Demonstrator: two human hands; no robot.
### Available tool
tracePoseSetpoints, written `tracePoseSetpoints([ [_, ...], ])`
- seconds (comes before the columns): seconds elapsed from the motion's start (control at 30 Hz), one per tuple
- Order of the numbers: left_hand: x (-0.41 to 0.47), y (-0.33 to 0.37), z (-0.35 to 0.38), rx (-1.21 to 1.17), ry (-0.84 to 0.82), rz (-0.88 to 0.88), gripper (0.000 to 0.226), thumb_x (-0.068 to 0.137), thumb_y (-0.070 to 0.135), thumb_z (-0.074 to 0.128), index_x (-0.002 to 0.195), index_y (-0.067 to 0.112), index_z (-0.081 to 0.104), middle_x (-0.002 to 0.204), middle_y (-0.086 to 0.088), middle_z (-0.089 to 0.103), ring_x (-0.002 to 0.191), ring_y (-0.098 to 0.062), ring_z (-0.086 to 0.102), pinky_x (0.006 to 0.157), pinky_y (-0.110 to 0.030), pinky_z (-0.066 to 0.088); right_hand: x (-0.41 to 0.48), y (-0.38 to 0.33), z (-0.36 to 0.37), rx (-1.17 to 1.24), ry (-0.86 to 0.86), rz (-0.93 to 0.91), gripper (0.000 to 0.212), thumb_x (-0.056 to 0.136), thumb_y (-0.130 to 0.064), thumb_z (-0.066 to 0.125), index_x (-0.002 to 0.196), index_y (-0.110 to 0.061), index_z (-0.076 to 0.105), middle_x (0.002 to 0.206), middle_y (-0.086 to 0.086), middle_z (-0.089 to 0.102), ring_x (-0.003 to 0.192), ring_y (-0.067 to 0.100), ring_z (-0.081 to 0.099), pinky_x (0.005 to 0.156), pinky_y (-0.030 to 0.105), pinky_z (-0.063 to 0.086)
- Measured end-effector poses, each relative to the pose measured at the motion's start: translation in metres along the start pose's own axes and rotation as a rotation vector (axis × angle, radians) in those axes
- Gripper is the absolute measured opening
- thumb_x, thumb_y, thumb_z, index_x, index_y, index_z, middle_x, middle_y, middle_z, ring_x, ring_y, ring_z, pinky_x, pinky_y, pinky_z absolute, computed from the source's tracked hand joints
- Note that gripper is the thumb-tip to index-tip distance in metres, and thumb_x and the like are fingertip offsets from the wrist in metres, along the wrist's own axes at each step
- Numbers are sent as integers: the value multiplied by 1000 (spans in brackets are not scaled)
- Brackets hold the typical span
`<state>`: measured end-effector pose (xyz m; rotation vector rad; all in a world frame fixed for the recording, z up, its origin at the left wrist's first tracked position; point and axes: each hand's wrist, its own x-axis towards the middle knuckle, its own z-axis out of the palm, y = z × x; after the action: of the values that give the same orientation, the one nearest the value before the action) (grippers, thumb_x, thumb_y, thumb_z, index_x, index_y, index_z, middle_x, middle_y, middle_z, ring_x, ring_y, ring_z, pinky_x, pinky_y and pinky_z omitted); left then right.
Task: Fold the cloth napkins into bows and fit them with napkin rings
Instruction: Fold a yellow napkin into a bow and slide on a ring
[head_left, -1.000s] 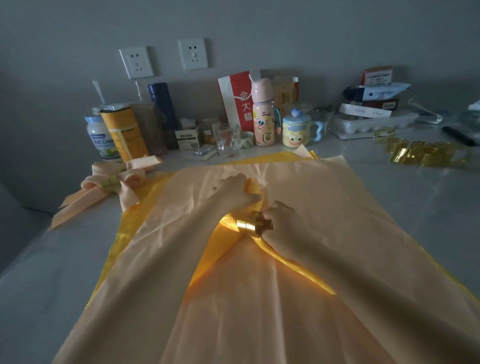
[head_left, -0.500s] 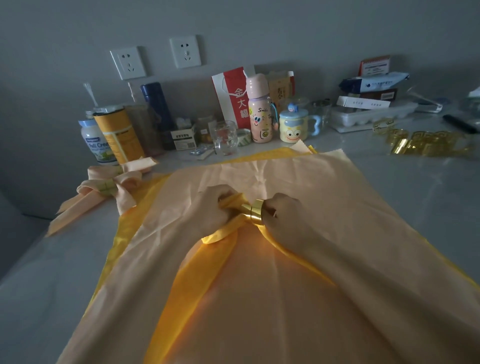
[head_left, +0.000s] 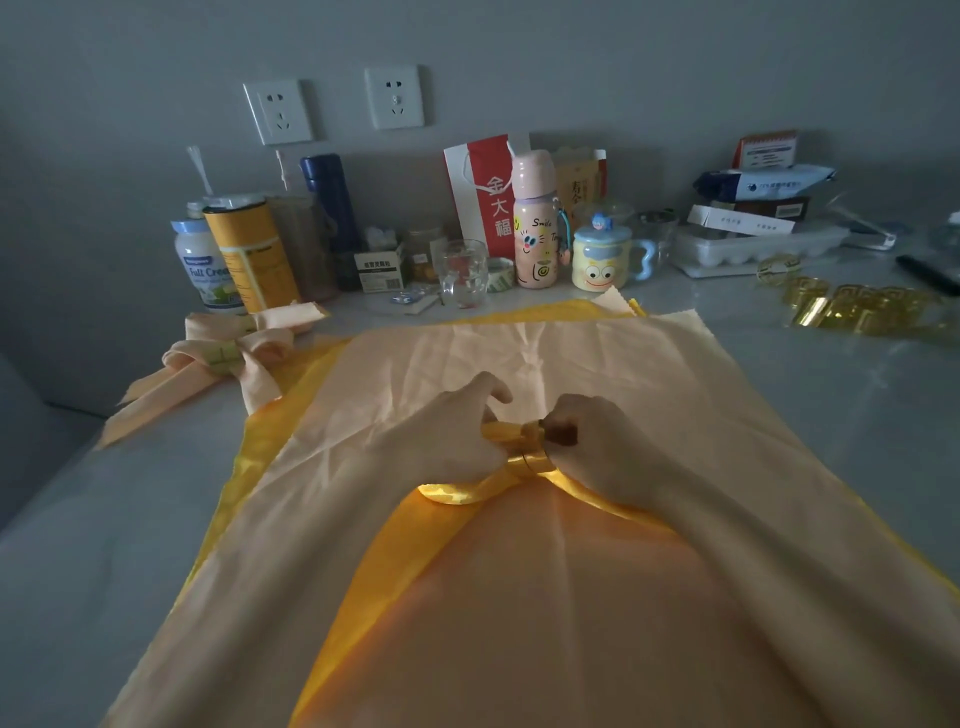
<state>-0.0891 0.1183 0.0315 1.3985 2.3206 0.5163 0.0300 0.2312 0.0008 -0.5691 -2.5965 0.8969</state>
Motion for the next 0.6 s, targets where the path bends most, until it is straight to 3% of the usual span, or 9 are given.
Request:
tracePoseSetpoints([
  [0.07,-2,5,2,71,-61,68,62,79,17,64,134,28,37,122,4,52,113,-17,47,96,-32,39,1,1,0,1,0,0,19,86,-14,56,77,3,60,75,3,53,68,16,47,60,28,34],
  [0.13,-1,10,11,236,43,147,59,77,27,67,130,31,42,118,8,53,111,-16,46,91,-31,33,3,1,-1,14,16,27,16,86,-13,54,79,-1,61,77,3,55,72,18,51,60,28,37],
  [0.23,3,10,20,299,239,207,51,82,33,65,130,30,46,122,9,54,115,-16,46,93,-29,27,7,5,0,-22,46,47,19,88,-14,52,84,1,63,82,9,57,75,22,51,62,29,37],
  [0.4,0,8,25,314,276,244,44,87,40,57,128,31,46,121,8,55,113,-16,48,96,-32,29,7,9,2,13,73,-1,21,89,-10,51,76,3,60,81,9,54,76,20,50,67,33,37],
  [0.5,-1,11,23,354,293,235,46,86,45,56,129,32,44,123,8,52,117,-16,46,99,-34,29,7,8,-9,108,1,25,18,90,-14,55,73,-13,61,82,4,58,75,12,52,66,23,38],
  [0.6,-1,17,20,458,338,261,56,87,51,55,136,32,37,132,8,46,126,-16,39,105,-36,26,3,6,-24,312,-26,81,21,87,-15,60,67,-20,64,67,-6,60,60,-2,53,56,10,39],
])
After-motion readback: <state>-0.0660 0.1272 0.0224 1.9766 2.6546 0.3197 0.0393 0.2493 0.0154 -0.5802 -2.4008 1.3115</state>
